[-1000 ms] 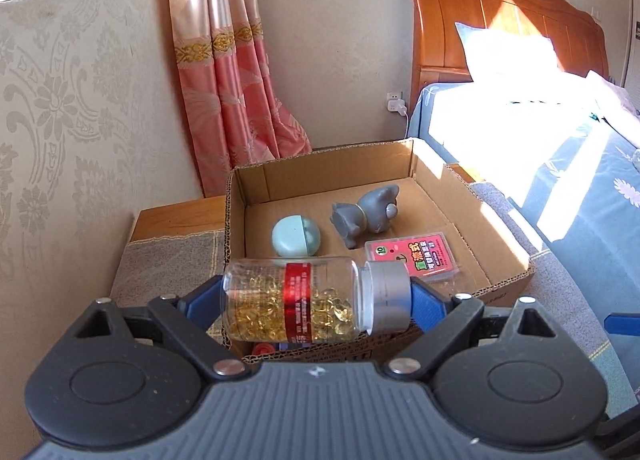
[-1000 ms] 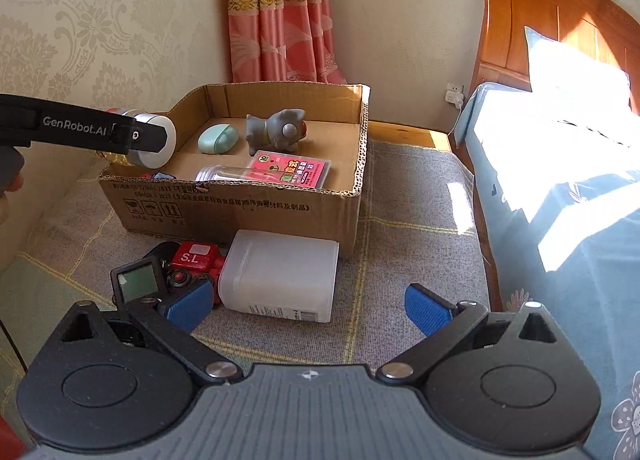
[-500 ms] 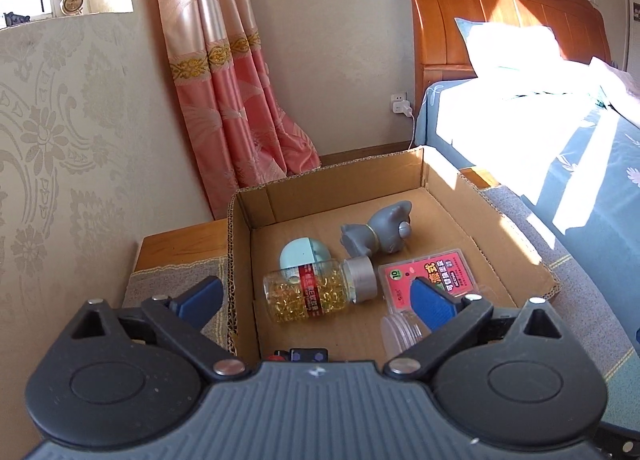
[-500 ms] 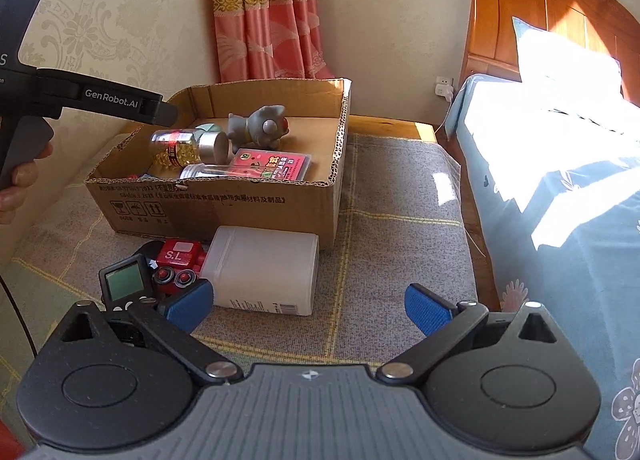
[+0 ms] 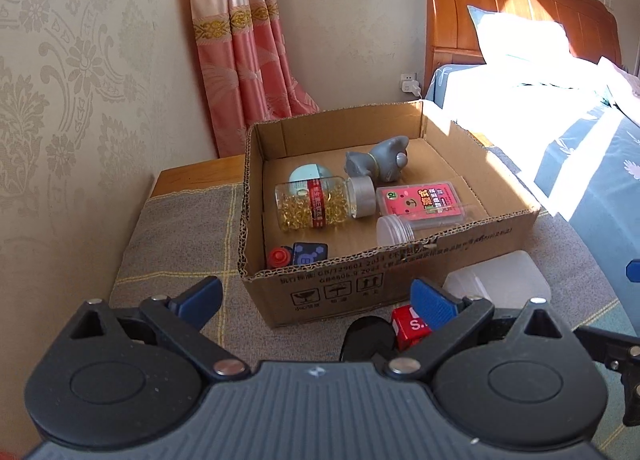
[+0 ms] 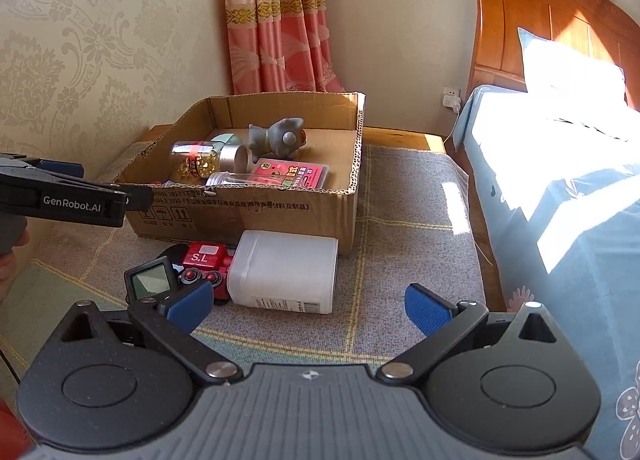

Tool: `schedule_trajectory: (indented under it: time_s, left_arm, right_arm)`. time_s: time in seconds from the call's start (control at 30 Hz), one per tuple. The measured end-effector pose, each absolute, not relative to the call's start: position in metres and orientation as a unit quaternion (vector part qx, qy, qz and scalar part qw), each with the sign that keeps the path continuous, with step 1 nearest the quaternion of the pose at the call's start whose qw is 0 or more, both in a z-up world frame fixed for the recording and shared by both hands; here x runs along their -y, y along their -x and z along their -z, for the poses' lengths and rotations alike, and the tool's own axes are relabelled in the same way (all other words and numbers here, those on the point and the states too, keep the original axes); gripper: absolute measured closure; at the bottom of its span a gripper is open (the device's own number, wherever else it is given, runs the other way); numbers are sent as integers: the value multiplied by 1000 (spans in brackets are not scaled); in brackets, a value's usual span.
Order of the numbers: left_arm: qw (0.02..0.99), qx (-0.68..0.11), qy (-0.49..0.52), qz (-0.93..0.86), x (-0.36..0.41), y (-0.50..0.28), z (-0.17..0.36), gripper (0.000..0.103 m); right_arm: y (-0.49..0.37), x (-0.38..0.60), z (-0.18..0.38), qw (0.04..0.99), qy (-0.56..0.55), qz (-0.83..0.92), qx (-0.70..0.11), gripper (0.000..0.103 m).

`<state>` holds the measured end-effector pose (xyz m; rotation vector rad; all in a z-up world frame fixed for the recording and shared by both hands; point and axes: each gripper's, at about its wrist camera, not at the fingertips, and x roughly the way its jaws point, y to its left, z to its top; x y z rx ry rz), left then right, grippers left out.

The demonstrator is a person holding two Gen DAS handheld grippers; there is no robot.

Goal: Organize rigid objects
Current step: 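Lower the capsule jar into the box and open the left tool, then move the left tool to the black digital timer and grasp it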

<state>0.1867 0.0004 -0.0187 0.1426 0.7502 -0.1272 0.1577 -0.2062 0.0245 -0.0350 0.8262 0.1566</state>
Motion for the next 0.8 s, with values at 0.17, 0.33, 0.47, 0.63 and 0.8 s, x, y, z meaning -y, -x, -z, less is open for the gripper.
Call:
schedule_trajectory:
  time_s: [0.17, 0.33, 0.47, 0.63, 0.8]
  left_arm:
    - [913, -398, -65, 67, 1, -174, 45, 3]
    - [900, -420, -74, 83, 11, -167, 67, 3]
    - [898, -422, -83, 91, 23, -170, 76, 3]
    - [898, -421, -98, 80, 30, -174, 87, 3]
    - [897, -425, -92, 75, 21, -168, 88, 3]
  right_arm:
    - [-154, 209, -24, 913, 17, -76, -401, 0]
    - [-153, 213, -23, 913, 15, -72, -402, 0]
    - [-154, 216, -22, 913, 11, -67, -403, 0]
    - [-154, 217, -20, 912, 12, -66, -405, 0]
    - [-156, 215, -18, 911, 11, -68, -408, 0]
